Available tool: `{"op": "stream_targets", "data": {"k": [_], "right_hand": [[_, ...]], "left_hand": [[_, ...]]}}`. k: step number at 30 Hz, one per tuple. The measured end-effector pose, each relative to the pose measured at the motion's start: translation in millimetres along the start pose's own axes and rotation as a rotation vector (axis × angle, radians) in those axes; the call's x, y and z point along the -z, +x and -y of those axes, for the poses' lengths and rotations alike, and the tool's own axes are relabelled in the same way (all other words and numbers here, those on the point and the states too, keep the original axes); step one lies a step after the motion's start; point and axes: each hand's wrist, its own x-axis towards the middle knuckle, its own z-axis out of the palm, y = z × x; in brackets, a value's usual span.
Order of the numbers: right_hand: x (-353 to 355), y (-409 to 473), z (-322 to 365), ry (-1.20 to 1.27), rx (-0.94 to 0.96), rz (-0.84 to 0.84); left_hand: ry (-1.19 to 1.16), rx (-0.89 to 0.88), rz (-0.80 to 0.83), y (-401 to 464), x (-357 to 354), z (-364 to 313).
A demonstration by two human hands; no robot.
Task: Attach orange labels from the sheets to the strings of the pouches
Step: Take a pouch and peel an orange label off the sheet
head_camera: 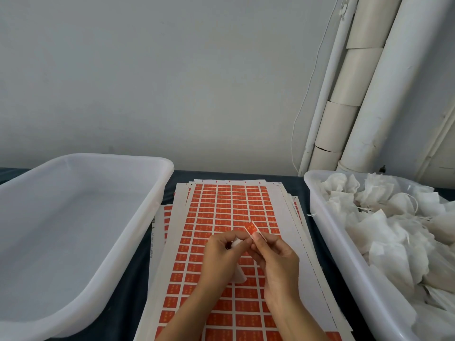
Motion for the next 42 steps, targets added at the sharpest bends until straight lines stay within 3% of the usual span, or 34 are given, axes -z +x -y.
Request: {"op": "stream_targets", "data": {"k": [18, 24, 28, 30, 35, 42], "right_hand": [[0.7, -0.2, -1.3, -0.394, 0.296, 0.056], [5.4, 5.0, 10.8, -0.398, 0.103, 0.191], [8.8, 7.4, 11.2, -0.032, -0.220, 0.284], [8.9, 8.1, 13.0, 0.063, -0.269, 0.292], [8.3, 8.4, 10.3, -0.022, -0.144, 0.233], [6.8, 5.8, 2.9, -0.362, 0.152, 0.039]], "left_hand": [[-0.003, -0.042, 0.034, 2.2, 7.3, 3.4], [-0.066, -0.067, 0.031, 3.9, 10.1, 1.4], [-0.099, -0.045, 0.052, 4.0, 9.0, 0.4], [-0.119, -0.035, 0.071, 3.5, 8.8, -0.8], [-0.113, -0.056, 0.079, 3.4, 9.8, -1.1], [0.075, -0.114, -0.028, 4.8, 8.9, 4.6]]}}
